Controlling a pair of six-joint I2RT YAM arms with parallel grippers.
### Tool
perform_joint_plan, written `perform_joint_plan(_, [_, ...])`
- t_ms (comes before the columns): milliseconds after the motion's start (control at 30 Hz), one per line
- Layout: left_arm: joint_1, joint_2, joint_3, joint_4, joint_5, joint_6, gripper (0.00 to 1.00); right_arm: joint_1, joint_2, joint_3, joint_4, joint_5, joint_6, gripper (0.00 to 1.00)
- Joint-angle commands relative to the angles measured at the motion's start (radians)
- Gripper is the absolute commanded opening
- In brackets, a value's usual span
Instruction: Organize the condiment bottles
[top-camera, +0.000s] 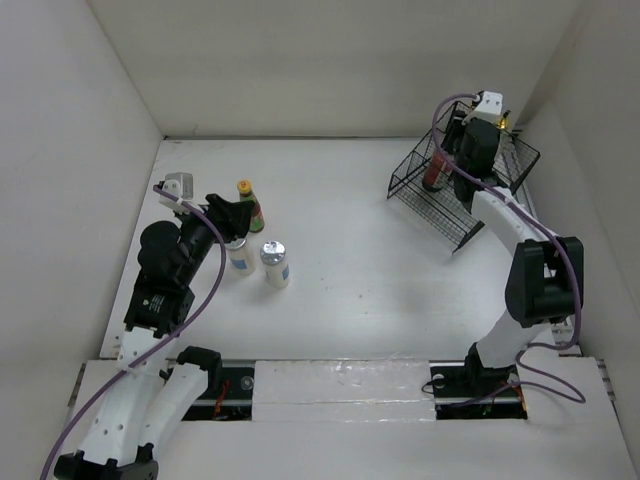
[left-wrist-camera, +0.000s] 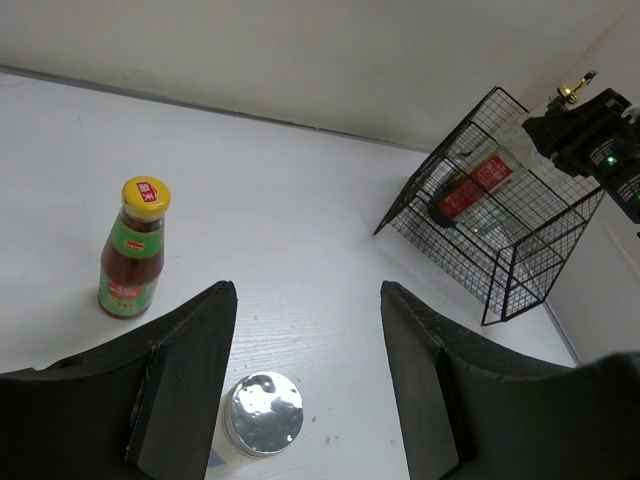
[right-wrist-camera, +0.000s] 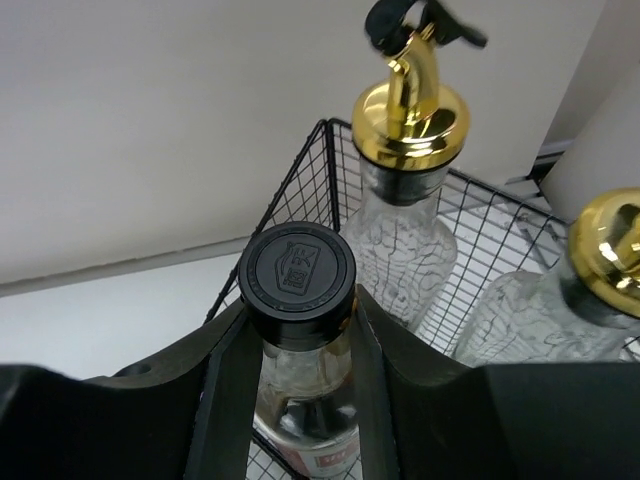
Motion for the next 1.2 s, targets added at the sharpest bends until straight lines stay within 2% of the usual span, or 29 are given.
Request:
perform_joint_plan(0, [0.005, -0.013, 0.001, 0.039, 0.005, 0.004, 0.56, 0.007, -0.003, 0.027, 0.164, 0.012, 0.034, 0.23])
perform_joint_plan(133, [0.005, -0.013, 0.001, 0.039, 0.005, 0.004, 0.56, 0.007, -0.003, 0.027, 0.144, 0.012, 0.043, 0.37])
perform_joint_plan(267, [0.005, -0.013, 0.001, 0.039, 0.005, 0.004, 0.56, 0.007, -0.012, 0.027, 0.123, 0.012, 0.052, 0.47])
perform_joint_plan(300, [0.005, -0.013, 0.001, 0.039, 0.014, 0.004, 0.56, 0.007, -0.022, 0.027, 0.123, 0.012, 0.052, 0.54])
perform_joint_plan(400, [0.005, -0.022, 0.001, 0.039, 0.014, 0.004, 0.56, 0.007, -0.054, 0.037, 0.083, 0.012, 0.052, 0.65])
perform_joint_plan(633, [0.005, -0.032, 0.001, 0.039, 0.014, 0.004, 0.56, 0.007, -0.144, 0.106, -0.030, -0.035, 0.052, 0.78])
perform_joint_plan(767, [0.005, -0.041, 0.010, 0.030, -0.021, -0.007, 0.56, 0.036, -0.207, 0.138, -0.121, -0.095, 0.052, 0.78])
perform_joint_plan(833, [0.005, -0.041, 0.010, 0.016, -0.075, -0.019, 0.56, 0.073, -0.232, 0.138, -0.158, -0.162, 0.052, 0.64])
perform_joint_plan(867, [0.005, -0.041, 0.019, 0.000, -0.098, -0.031, 0.56, 0.086, -0.241, 0.138, -0.170, -0.206, 0.063, 0.41])
perform_joint_plan(900, [0.005, -0.050, 0.019, -0.013, -0.140, -0.032, 0.57, 0.123, -0.241, 0.138, -0.179, -0.301, 0.063, 0.27])
perform_joint_plan(933, [0.005, -0.050, 0.019, -0.013, -0.162, -0.048, 0.57, 0.146, -0.241, 0.138, -0.191, -0.352, 0.063, 0.18])
perform_joint_plan(967, [0.005, -0.050, 0.019, -0.024, -0.182, -0.059, 0.57, 0.171, -0.241, 0.138, -0.192, -0.403, 0.075, 0.15])
perform_joint_plan(1033, [0.005, -0.062, 0.028, -0.035, -0.236, -0.081, 0.59, 0.259, -0.184, 0.149, -0.213, -0.507, 0.075, 0.13])
perform_joint_plan(1067, [0.005, -0.071, 0.028, -0.035, -0.254, -0.091, 0.59, 0.292, -0.161, 0.158, -0.213, -0.538, 0.086, 0.15])
perform_joint_plan(1167, [0.005, -0.081, 0.037, -0.055, -0.328, -0.120, 0.63, 0.410, -0.056, 0.189, -0.213, -0.632, 0.086, 0.39])
